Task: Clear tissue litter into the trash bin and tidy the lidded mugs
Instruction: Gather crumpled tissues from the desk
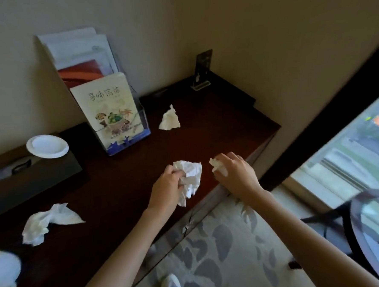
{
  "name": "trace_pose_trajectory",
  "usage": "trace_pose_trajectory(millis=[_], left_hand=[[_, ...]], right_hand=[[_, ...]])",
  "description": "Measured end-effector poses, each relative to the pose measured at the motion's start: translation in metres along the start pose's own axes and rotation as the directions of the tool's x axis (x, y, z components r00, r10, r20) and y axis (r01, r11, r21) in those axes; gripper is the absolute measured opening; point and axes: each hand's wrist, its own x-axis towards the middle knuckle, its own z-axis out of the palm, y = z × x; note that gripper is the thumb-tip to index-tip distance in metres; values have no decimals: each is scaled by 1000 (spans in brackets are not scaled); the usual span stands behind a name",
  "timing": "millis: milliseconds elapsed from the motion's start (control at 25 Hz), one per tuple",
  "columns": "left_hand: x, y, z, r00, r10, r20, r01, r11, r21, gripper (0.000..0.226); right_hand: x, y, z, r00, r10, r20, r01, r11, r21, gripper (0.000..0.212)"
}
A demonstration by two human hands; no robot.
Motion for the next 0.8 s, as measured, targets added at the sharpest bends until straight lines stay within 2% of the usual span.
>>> trace_pose_trajectory(millis=[200,320,440,520,680,800], left_hand=[[60,-18,19,993,-64,99,57,996,69,26],[81,-23,42,988,-46,151,25,990,137,25],[83,-25,63,965,-87,246,32,975,219,29],[81,-24,71,965,-133,228,80,971,225,37],[73,-16,66,978,-174,119,159,980,120,70],[63,-4,67,989,-147,14,138,953,271,84]], right_hand=[[105,-4,14,994,-100,36,99,995,18,41],[154,-3,33,984,-158,89,155,987,34,40],[196,-5,54,961,-230,155,227,973,35,39],[223,-10,66,934,-288,212,288,957,32,37],[255,-20,82,872,-392,294,403,915,25,38],[271,-23,85,833,-451,322,461,886,49,40]])
